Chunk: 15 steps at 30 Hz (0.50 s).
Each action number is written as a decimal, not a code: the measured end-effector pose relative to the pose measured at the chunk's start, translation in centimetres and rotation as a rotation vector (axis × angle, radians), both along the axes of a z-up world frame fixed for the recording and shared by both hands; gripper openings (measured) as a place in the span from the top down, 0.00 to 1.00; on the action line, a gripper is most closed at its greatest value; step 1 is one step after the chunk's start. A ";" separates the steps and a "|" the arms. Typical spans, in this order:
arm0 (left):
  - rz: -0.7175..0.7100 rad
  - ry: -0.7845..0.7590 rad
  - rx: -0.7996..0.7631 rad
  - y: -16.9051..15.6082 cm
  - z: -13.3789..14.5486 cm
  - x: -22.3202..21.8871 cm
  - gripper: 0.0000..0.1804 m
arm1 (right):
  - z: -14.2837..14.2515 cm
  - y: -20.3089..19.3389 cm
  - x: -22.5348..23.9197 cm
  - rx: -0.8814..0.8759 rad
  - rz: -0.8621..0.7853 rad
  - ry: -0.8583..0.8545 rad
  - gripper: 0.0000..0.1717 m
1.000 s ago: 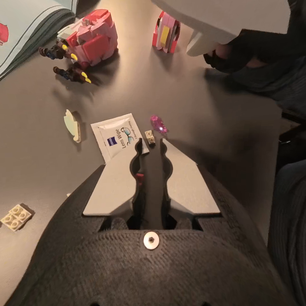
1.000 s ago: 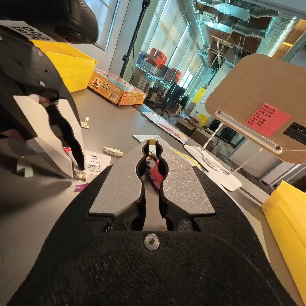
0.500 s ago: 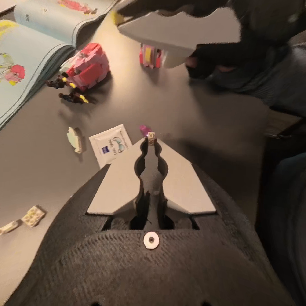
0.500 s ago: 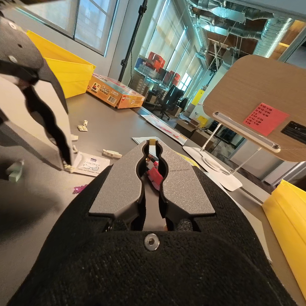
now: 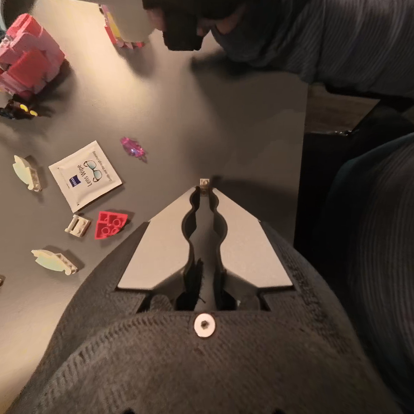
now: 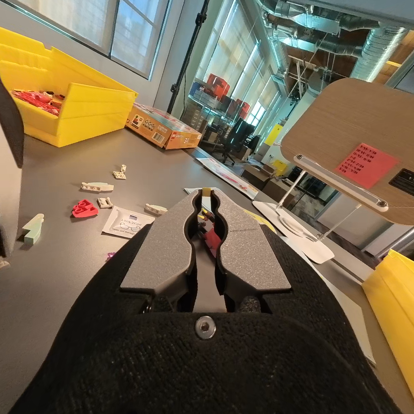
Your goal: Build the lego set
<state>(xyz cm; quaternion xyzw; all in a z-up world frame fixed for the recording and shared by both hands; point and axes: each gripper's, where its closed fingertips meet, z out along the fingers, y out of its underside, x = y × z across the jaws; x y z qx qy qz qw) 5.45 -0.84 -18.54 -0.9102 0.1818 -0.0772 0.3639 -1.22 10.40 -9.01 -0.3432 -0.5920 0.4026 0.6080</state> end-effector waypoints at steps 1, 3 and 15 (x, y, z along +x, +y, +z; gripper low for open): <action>0.000 0.011 -0.006 0.0 -0.2 0.0 0.96 | 0.0 0.0 0.0 -0.001 0.001 -0.001 0.97; 0.002 0.027 -0.021 0.0 -0.5 -0.3 0.96 | 0.0 0.0 0.0 -0.004 0.004 -0.002 0.97; 0.042 0.001 -0.012 -1.0 -0.9 -0.5 0.84 | -0.3 -1.3 0.1 -0.010 0.091 -0.022 0.97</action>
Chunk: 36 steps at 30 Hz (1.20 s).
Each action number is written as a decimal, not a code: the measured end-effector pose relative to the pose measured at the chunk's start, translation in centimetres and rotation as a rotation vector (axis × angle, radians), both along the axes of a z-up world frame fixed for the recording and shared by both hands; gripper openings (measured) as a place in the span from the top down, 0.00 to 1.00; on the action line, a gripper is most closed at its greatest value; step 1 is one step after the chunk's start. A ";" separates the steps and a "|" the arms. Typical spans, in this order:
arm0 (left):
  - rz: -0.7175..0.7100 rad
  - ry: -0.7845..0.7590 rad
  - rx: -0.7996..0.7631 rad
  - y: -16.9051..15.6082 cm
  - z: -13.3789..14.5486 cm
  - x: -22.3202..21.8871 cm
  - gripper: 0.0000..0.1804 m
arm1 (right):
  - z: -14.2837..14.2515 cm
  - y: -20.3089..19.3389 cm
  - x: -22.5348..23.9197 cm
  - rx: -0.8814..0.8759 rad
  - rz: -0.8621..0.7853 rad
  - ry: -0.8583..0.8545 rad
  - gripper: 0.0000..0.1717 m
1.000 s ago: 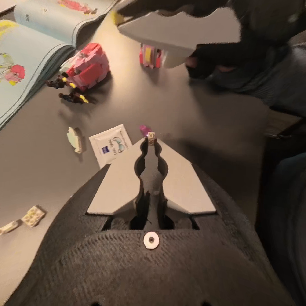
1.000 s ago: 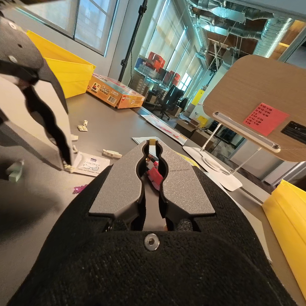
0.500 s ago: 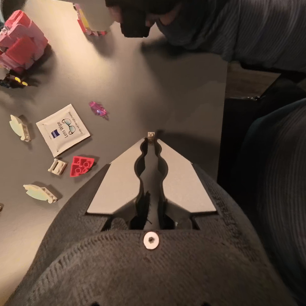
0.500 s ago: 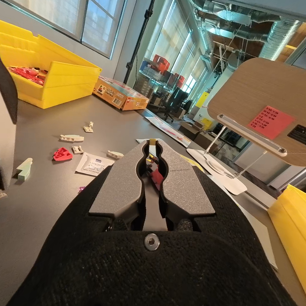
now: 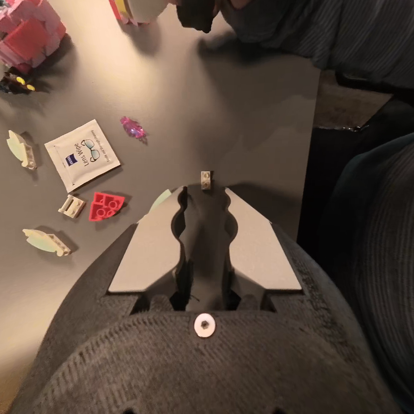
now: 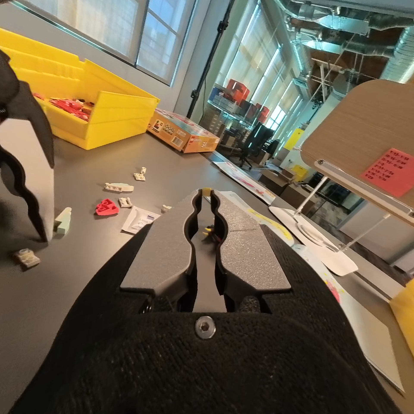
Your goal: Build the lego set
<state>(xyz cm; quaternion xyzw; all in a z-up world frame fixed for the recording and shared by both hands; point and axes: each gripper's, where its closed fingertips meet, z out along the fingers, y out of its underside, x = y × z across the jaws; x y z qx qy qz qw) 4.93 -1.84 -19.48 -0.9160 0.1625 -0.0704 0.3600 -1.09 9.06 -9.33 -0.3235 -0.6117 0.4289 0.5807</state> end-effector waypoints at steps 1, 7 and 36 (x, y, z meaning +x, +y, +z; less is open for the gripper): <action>-0.007 0.002 0.003 0.0 -0.1 0.2 0.84 | -0.1 -0.2 0.0 -0.002 0.011 -0.005 0.97; -0.017 0.005 0.008 0.2 -0.1 0.6 0.86 | -0.2 -0.1 0.0 -0.005 0.009 -0.015 0.97; -0.113 -0.145 0.149 1.7 2.0 2.2 0.53 | -0.5 -0.1 -0.1 -0.041 0.028 -0.034 0.97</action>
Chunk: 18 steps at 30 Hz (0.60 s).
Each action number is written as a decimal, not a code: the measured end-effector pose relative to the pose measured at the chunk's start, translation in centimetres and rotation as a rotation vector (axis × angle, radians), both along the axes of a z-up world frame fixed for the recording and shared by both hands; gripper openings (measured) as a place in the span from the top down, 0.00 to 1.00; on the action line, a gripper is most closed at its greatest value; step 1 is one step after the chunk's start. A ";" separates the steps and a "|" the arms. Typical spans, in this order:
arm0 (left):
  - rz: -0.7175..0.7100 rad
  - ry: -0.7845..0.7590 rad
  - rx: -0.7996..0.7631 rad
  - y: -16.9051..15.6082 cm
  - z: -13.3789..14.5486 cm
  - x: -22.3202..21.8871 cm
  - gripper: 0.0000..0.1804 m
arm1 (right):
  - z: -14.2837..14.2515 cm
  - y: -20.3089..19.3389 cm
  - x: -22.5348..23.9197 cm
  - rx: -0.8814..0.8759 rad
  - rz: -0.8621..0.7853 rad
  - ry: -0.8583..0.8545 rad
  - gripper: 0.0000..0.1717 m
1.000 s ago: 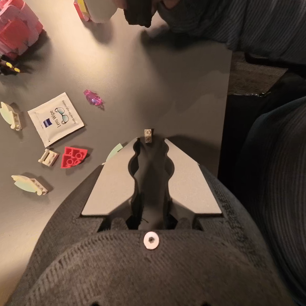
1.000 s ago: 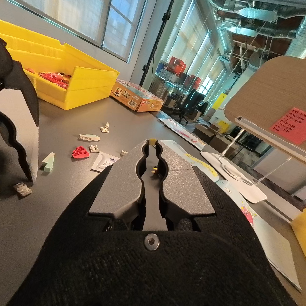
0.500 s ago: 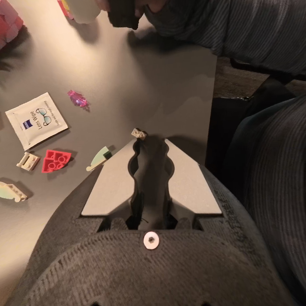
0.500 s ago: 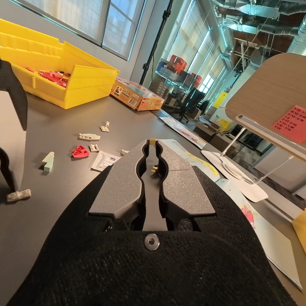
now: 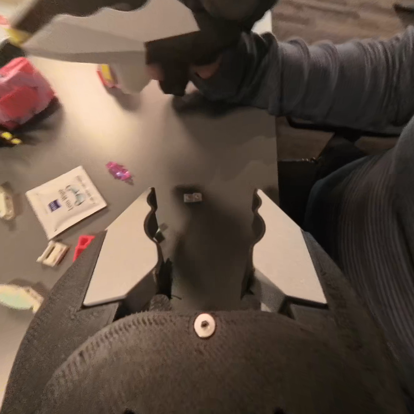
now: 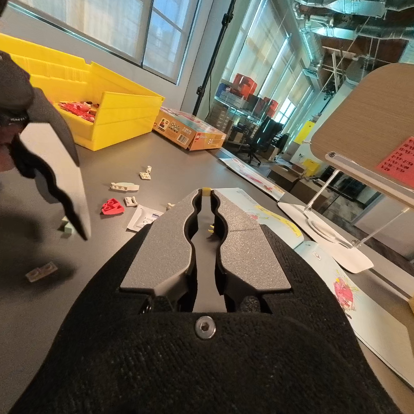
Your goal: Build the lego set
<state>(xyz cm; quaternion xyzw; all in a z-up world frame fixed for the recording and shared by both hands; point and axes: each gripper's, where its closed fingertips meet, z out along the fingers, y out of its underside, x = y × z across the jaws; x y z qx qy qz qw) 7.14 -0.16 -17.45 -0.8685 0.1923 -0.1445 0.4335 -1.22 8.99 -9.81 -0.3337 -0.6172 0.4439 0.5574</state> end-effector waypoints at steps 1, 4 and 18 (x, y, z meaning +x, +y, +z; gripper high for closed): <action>-0.042 0.012 -0.005 0.0 -0.2 0.6 0.53 | 0.0 0.0 0.0 -0.001 0.000 0.000 0.97; -0.121 0.008 -0.033 0.0 -0.8 1.8 0.55 | 0.0 0.1 0.0 -0.008 0.001 0.002 0.97; -0.146 0.063 -0.097 -1.0 -2.0 0.5 0.78 | -0.1 -0.1 0.1 -0.009 0.013 -0.005 0.97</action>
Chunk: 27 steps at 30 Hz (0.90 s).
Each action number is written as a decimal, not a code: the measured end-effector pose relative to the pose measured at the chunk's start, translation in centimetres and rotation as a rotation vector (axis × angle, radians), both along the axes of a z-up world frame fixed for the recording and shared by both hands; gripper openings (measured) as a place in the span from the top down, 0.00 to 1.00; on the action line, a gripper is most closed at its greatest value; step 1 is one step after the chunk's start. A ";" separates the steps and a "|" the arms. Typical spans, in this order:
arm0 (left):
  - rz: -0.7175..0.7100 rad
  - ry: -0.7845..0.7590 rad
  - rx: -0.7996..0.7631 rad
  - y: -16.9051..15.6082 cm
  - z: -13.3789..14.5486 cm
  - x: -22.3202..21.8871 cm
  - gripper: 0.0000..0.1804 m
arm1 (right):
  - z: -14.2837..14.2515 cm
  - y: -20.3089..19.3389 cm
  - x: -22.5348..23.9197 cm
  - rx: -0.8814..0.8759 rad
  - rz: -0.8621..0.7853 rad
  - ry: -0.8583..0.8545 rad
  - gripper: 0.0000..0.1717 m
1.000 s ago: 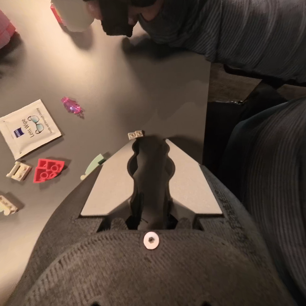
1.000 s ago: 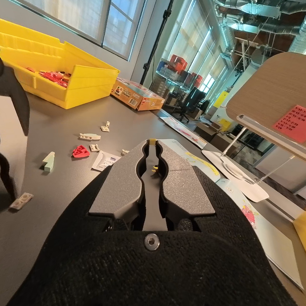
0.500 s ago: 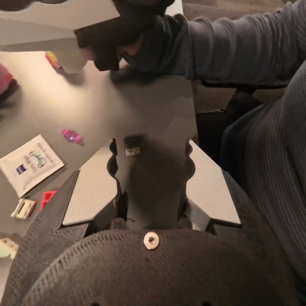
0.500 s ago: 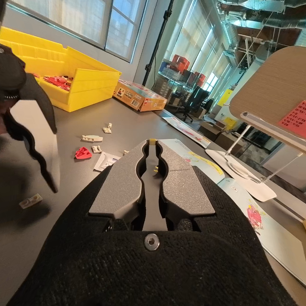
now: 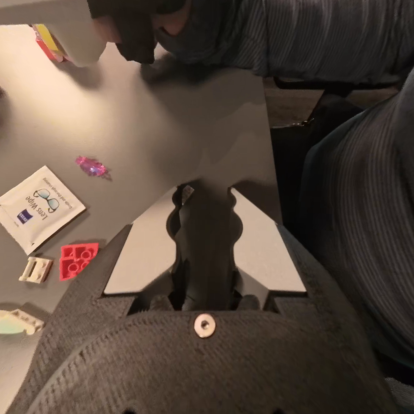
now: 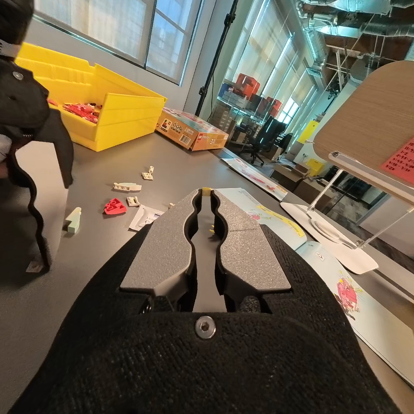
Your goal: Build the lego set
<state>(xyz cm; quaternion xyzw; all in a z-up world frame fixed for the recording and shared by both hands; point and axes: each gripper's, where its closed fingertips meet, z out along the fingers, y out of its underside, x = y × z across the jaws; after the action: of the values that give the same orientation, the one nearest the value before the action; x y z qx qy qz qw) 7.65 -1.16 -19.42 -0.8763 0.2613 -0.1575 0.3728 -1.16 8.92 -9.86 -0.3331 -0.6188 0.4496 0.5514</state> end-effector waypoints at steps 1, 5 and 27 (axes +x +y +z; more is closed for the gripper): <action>0.002 0.013 0.003 -0.1 0.0 -0.1 0.79 | 0.0 0.0 0.0 0.002 0.001 -0.001 0.97; 0.041 0.067 0.012 0.0 -0.2 -1.0 0.76 | 0.0 0.0 0.0 0.000 0.002 -0.002 0.97; 0.017 0.054 0.059 -0.2 -0.2 -1.6 0.95 | -7.8 -9.8 6.9 0.070 0.544 -0.632 0.97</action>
<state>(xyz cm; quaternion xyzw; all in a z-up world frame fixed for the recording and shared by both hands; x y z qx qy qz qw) 6.06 -1.36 -19.57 -0.8710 0.2685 -0.1227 0.3928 5.73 -0.85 -17.64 -0.2603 -0.8377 0.4333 0.2066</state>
